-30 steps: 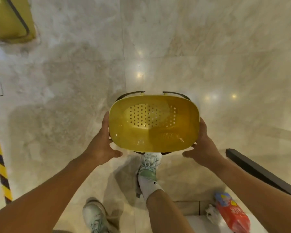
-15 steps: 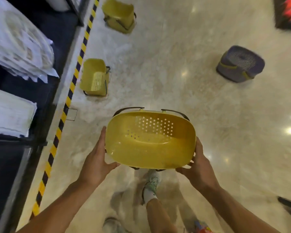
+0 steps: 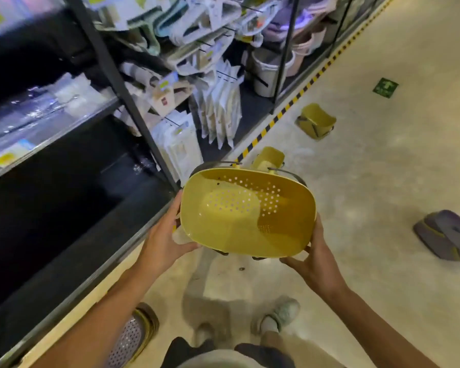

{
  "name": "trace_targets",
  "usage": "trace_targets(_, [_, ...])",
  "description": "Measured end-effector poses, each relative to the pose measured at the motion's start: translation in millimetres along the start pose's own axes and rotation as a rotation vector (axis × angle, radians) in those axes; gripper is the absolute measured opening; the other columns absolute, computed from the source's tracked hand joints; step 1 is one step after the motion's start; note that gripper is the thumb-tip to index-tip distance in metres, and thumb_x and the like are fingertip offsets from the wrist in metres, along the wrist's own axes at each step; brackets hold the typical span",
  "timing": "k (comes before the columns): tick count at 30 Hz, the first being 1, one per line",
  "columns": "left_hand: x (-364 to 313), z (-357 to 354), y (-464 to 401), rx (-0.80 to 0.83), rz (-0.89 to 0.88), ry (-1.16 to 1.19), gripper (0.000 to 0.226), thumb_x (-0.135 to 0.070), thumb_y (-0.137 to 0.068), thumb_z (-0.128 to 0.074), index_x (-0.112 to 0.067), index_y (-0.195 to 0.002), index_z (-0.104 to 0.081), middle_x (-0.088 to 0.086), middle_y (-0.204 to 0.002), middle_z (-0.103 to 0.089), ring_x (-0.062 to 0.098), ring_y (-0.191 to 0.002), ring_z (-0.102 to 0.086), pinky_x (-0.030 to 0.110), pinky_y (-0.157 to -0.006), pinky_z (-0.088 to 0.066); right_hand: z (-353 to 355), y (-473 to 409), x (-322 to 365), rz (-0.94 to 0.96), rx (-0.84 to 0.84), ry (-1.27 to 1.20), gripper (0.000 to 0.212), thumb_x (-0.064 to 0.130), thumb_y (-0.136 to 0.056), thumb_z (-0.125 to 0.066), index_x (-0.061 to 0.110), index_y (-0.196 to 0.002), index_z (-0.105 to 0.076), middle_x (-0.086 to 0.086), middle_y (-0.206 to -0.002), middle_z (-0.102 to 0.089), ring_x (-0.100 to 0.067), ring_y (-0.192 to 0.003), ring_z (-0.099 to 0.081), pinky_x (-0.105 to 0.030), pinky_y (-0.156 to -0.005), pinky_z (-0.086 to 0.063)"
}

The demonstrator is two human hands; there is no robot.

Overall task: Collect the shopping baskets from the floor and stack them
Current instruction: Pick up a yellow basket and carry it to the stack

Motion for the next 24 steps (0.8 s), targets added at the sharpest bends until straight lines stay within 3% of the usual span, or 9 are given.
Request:
trace_targets(4, [43, 91, 80, -0.189, 0.092, 0.013, 0.129, -0.058, -0.056, -0.089, -0.05, -0.156, -0.009, -0.04, -0.149, -0.036, -0.018, -0.122, -0.049, -0.004, -0.087, -0.039, -77, 0, 80, 0.123, 0.14, 0.053, 0.127, 0.043, -0.067, -0.086, 0.045, -0.154, 0.006, 0.022, -0.15, -0.039, -0.01, -0.119, -0.056, -0.032, -0.087, -0.052])
trace_targets(8, [81, 152, 171, -0.362, 0.211, 0.036, 0.13, -0.053, -0.056, -0.091, -0.05, -0.157, -0.008, -0.041, -0.148, -0.035, -0.027, -0.118, -0.045, -0.009, -0.084, -0.035, -154, 8, 141, 0.266, 0.301, 0.071, 0.13, 0.046, -0.065, -0.087, 0.042, -0.155, 0.005, 0.026, -0.147, -0.04, -0.013, -0.118, -0.057, -0.036, -0.087, -0.054])
trace_targets(10, [94, 168, 212, -0.424, 0.274, 0.054, 0.13, -0.053, -0.057, -0.09, -0.05, -0.156, -0.007, -0.037, -0.15, -0.037, -0.02, -0.122, -0.049, -0.002, -0.089, -0.04, -187, 13, 158, 0.312, 0.383, 0.061, 0.131, 0.043, -0.063, -0.089, 0.042, -0.156, 0.004, 0.02, -0.151, -0.04, -0.012, -0.122, -0.054, -0.033, -0.089, -0.055])
trace_targets(11, [100, 173, 232, -0.455, 0.312, 0.056, 0.13, -0.052, -0.057, -0.091, -0.051, -0.156, -0.006, -0.035, -0.15, -0.04, -0.014, -0.123, -0.052, 0.007, -0.093, -0.045, -202, 16, 165, 0.333, 0.432, 0.055, 0.131, 0.041, -0.063, -0.09, 0.043, -0.155, 0.003, 0.023, -0.151, -0.039, -0.008, -0.122, -0.054, -0.025, -0.089, -0.054])
trace_targets(13, [108, 179, 271, -0.528, 0.391, 0.048, 0.132, -0.046, -0.058, -0.094, -0.053, -0.155, -0.005, -0.029, -0.151, -0.041, 0.0, -0.128, -0.054, 0.027, -0.099, -0.052, -232, 22, 177, 0.376, 0.534, 0.038, 0.128, 0.042, -0.062, -0.089, 0.045, -0.154, 0.0, 0.043, -0.142, -0.035, 0.01, -0.116, -0.052, -0.003, -0.08, -0.048])
trace_targets(15, [113, 180, 308, -0.602, 0.442, 0.043, 0.13, -0.044, -0.061, -0.094, -0.051, -0.156, -0.006, -0.026, -0.155, -0.037, 0.008, -0.134, -0.05, 0.035, -0.104, -0.051, -259, 30, 187, 0.398, 0.64, 0.023, 0.126, 0.046, -0.059, -0.088, 0.047, -0.153, -0.003, 0.051, -0.134, -0.034, 0.022, -0.113, -0.049, 0.003, -0.074, -0.044])
trace_targets(17, [117, 178, 341, -0.662, 0.504, 0.074, 0.127, -0.047, -0.063, -0.092, -0.048, -0.157, -0.008, -0.025, -0.155, -0.038, 0.008, -0.132, -0.052, 0.034, -0.102, -0.053, -285, 36, 199, 0.423, 0.745, 0.006, 0.125, 0.046, -0.059, -0.09, 0.046, -0.153, -0.007, 0.049, -0.132, -0.039, 0.022, -0.113, -0.049, 0.002, -0.073, -0.045])
trace_targets(21, [121, 173, 402, -0.781, 0.619, 0.06, 0.123, -0.059, -0.063, -0.085, -0.046, -0.158, -0.008, -0.04, -0.148, -0.034, -0.014, -0.125, -0.046, 0.006, -0.094, -0.045, -331, 57, 223, 0.506, 0.884, 0.038, 0.117, 0.024, -0.061, -0.095, 0.038, -0.15, -0.02, 0.022, -0.129, -0.055, 0.013, -0.111, -0.056, -0.002, -0.083, -0.047])
trace_targets(24, [129, 169, 438, -0.83, 0.698, 0.032, 0.127, -0.055, -0.062, -0.089, -0.047, -0.157, -0.006, -0.035, -0.152, -0.035, -0.009, -0.13, -0.046, 0.011, -0.098, -0.047, -363, 77, 243, 0.553, 0.987, 0.016, 0.102, 0.013, -0.067, -0.092, 0.043, -0.142, -0.031, 0.025, -0.129, -0.054, 0.01, -0.113, -0.057, -0.009, -0.09, -0.05])
Point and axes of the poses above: each hand's wrist, its own y-axis away from the middle knuckle, its own z-axis out of the back of the hand, x = y × z, the point moved 5 cm from there along -y, towards the middle knuckle
